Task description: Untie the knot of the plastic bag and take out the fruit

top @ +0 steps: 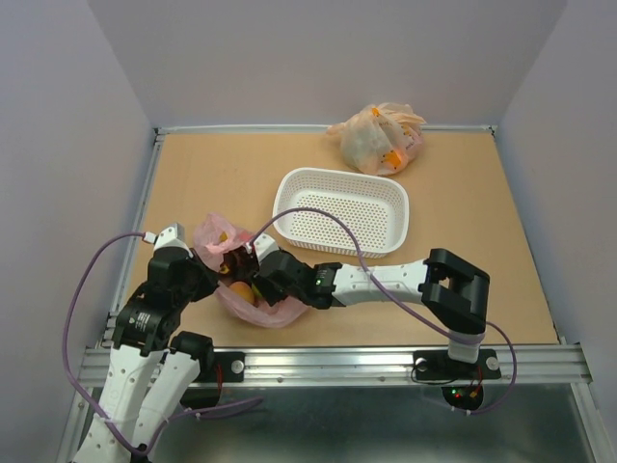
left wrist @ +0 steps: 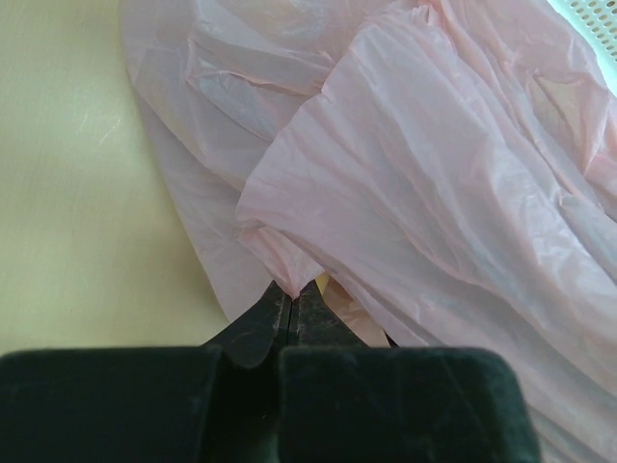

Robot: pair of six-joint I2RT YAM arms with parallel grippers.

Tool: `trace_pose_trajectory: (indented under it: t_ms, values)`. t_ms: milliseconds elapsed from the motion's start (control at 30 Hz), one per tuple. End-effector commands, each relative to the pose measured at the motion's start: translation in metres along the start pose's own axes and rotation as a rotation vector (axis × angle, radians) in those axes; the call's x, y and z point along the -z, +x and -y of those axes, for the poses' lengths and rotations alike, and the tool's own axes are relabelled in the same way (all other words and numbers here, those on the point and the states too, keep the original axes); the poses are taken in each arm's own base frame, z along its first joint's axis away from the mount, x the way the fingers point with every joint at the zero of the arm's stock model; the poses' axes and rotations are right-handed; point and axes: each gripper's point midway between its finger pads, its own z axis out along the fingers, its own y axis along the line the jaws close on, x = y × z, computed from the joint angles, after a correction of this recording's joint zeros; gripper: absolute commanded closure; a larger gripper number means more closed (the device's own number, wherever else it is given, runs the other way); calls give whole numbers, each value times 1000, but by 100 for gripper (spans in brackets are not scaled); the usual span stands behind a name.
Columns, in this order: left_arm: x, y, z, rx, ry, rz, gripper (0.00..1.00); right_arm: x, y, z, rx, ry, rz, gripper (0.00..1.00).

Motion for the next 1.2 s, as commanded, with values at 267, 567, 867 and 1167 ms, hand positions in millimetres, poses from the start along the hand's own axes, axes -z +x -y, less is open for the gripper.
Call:
trace_pose_trajectory:
  t_ms: [267, 567, 867, 1167]
  values:
    - [-2, -7, -1, -4, -9, 36, 100, 22, -70, -27, 20, -137, 193, 96]
    - [-4, -13, -6, 17, -54, 55, 100, 53, -104, -33, 40, -200, 279, 99]
    - [-7, -21, -8, 30, -85, 82, 100, 123, -154, -44, 45, -341, 434, 99]
    - [-9, -25, -11, 23, -105, 97, 100, 145, -170, 27, 35, -18, 525, 99]
